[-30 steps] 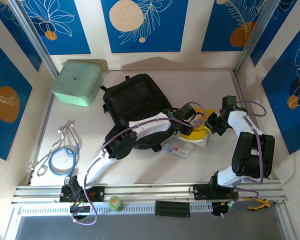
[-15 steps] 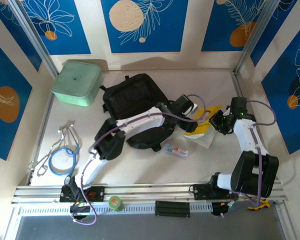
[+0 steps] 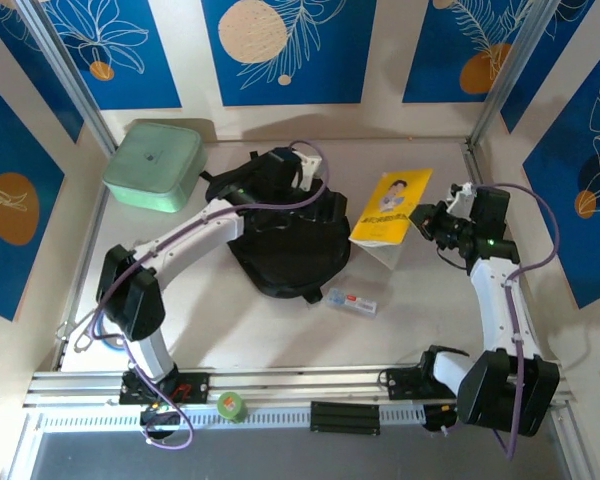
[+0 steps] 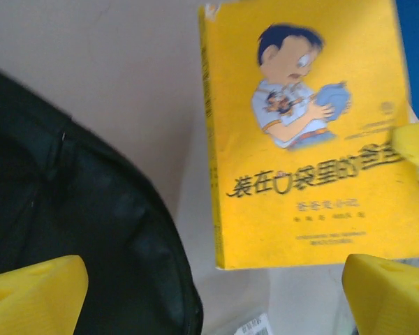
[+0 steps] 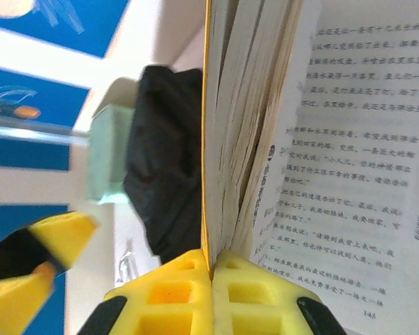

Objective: Pack the student bag
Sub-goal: Pick up the book from the middle-right of the table, then pass the book.

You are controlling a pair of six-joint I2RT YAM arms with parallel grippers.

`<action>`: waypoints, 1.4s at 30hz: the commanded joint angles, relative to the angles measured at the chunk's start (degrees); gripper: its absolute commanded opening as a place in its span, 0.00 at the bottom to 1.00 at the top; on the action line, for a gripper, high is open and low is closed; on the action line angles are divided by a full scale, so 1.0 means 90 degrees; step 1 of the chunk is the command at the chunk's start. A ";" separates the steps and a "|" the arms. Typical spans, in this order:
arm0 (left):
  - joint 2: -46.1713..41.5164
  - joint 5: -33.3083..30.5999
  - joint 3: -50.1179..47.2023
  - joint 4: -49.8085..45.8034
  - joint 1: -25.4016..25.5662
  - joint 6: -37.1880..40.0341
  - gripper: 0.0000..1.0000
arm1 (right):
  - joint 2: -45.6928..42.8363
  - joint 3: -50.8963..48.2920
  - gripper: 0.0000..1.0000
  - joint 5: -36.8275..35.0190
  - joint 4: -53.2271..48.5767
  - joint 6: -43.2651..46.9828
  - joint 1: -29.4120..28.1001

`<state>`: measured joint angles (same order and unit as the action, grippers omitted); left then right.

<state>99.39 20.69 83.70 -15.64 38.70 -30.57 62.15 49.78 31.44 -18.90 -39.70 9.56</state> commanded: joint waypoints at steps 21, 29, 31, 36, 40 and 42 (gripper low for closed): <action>-0.0334 0.2171 -0.1627 0.3118 -0.0716 -0.2425 0.81 | 0.1003 0.0246 0.00 0.2032 0.1989 -0.0459 -0.1590; -0.0597 0.2233 -0.1770 0.3300 -0.0732 -0.2304 0.52 | 0.1304 0.0447 0.00 0.1706 0.1469 -0.0335 -0.1579; -0.0638 0.2252 -0.1784 0.3267 -0.0745 -0.2287 0.45 | 0.1375 0.0493 0.00 0.1649 0.1365 -0.0297 -0.1563; -0.0724 0.2269 -0.1791 0.3108 -0.0812 -0.2201 0.25 | 0.1426 0.0582 0.00 0.1428 0.1086 -0.0140 -0.1594; -0.0758 0.2306 -0.1828 0.3113 -0.0864 -0.2231 0.06 | 0.1539 0.0680 0.00 0.1332 0.0940 -0.0158 -0.1599; -0.0777 0.2265 -0.1839 0.3115 -0.0901 -0.2257 0.00 | 0.1571 0.0690 0.03 0.1250 0.0920 -0.0204 -0.1600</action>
<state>94.78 36.21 67.16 9.47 30.04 -51.57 75.66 53.71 42.96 -9.93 -42.06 -4.05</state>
